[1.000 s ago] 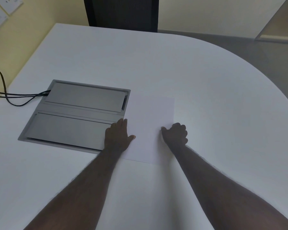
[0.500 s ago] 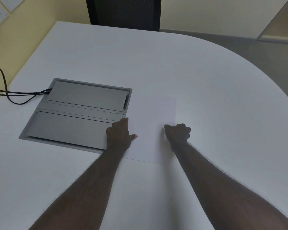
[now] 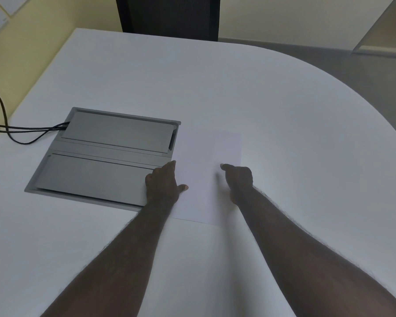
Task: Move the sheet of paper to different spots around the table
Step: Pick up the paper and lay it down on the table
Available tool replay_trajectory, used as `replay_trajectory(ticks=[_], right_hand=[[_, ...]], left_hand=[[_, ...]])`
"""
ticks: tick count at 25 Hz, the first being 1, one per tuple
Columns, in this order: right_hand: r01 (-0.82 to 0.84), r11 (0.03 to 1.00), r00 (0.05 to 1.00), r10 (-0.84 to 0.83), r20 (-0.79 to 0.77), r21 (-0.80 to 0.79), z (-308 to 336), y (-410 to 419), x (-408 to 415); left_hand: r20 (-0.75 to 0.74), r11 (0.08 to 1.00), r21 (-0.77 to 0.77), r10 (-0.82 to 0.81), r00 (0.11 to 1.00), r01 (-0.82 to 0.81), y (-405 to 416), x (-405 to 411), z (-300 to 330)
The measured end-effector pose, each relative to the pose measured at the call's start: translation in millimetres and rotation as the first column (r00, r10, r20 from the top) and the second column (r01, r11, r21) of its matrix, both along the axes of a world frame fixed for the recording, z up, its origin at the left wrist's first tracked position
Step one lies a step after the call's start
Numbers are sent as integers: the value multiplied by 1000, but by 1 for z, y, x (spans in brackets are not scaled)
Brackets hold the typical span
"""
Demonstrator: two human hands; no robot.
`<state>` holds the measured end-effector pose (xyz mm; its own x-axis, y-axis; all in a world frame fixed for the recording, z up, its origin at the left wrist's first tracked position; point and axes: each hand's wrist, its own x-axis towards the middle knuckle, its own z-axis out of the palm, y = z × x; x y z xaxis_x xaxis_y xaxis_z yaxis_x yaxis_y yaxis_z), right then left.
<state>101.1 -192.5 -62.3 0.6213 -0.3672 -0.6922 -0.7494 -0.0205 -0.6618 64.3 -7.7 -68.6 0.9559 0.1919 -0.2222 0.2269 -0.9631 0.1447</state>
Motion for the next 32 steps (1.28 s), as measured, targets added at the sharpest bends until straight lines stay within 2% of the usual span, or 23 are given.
replay_trajectory(ticks=[2,4,6,9,17,22,25,27,30,32], right_hand=[[4,997,1000,-3,16,-73,2,2,0],[-40,958,997,18,-78,-285,3,2,-2],[-94,915,989,39,-146,-392,4,1,-5],[-149,905,980,81,-184,-398,0,0,-5],[-84,967,989,51,-139,-242,3,-1,0],[-15,992,998,7,-64,-124,-5,-1,1],[111,994,993,-110,43,-24,-6,-5,1],[124,988,987,-112,117,-96,-8,-13,3],[-59,958,986,100,133,-282,-11,-27,5],[-123,943,977,169,126,-310,-11,-34,6]], left_hand=[[4,1000,-2,1,1000,-1,0,0,0],[11,1000,-10,6,1000,-6,0,0,-1],[16,1000,-16,11,1000,-10,0,0,-1],[14,1000,-20,20,1000,-19,0,1,-2],[-13,999,-10,35,999,-35,-2,3,1],[3,999,-23,32,999,-32,-2,1,0],[8,999,-32,24,1000,-24,0,1,0],[7,999,-37,18,1000,-18,0,1,1],[19,999,-49,16,1000,-15,0,1,1],[26,998,-60,6,1000,-4,2,1,1]])
